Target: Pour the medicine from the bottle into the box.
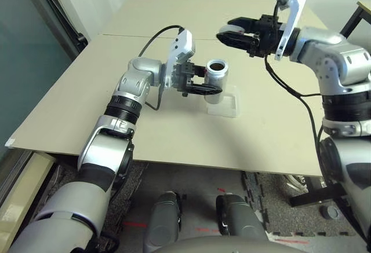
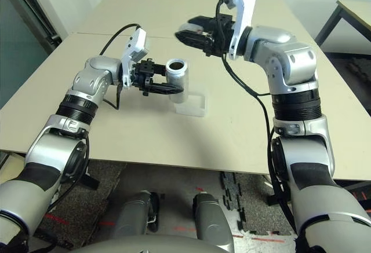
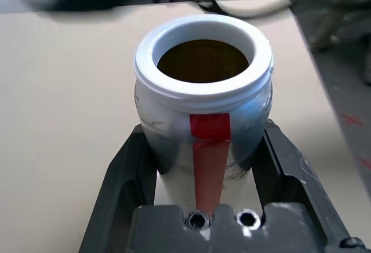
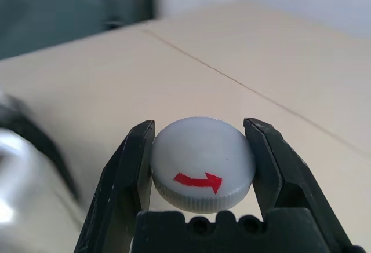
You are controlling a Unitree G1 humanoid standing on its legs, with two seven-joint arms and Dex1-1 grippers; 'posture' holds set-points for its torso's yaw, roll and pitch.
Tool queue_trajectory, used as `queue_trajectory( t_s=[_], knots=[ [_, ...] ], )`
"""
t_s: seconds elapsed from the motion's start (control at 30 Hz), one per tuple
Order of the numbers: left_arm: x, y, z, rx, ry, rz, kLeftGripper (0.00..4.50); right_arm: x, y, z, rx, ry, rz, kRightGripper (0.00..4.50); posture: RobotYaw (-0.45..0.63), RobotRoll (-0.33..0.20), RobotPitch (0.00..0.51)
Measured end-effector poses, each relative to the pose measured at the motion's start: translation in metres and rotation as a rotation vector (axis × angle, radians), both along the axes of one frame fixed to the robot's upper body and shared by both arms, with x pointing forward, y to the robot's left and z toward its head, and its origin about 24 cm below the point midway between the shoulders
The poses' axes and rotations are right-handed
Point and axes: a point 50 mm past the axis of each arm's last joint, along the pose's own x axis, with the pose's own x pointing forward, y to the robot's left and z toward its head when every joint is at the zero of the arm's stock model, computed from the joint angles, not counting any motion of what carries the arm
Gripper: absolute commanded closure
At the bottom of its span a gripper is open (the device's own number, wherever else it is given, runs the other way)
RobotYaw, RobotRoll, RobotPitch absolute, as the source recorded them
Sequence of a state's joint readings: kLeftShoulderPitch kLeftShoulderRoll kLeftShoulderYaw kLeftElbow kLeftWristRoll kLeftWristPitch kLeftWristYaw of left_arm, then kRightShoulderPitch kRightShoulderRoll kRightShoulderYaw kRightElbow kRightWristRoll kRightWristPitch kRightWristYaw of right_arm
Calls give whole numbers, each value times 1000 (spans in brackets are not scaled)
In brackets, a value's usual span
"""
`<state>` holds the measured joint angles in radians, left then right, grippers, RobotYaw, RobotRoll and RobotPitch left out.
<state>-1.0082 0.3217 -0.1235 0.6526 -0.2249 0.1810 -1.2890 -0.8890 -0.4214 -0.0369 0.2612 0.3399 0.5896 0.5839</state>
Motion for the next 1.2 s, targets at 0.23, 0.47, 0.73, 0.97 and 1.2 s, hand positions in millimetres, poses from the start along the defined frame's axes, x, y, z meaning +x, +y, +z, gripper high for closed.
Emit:
queue_trajectory(
  t_s=[0.23, 0.47, 0.73, 0.97, 1.2],
  knots=[
    [23, 32, -2, -135, -22, 364, 2019, 12, -22, -26, 96, -26, -331, 1944, -2, 0, 78],
    [38, 58, -10, -208, -53, 684, 2019, 13, -36, -49, 93, -19, -502, 1944, 7, 0, 77],
    [48, 71, -13, -263, -59, 928, 2019, 7, -45, -95, 95, 70, -607, 1944, 5, 0, 74],
    [50, 70, -29, -257, -12, 1012, 2019, 6, -56, -114, 96, 69, -675, 1944, 2, 0, 79],
    [47, 71, -47, -226, 28, 1040, 2019, 2, -65, -132, 89, 96, -719, 1944, 13, 0, 76]
  ],
)
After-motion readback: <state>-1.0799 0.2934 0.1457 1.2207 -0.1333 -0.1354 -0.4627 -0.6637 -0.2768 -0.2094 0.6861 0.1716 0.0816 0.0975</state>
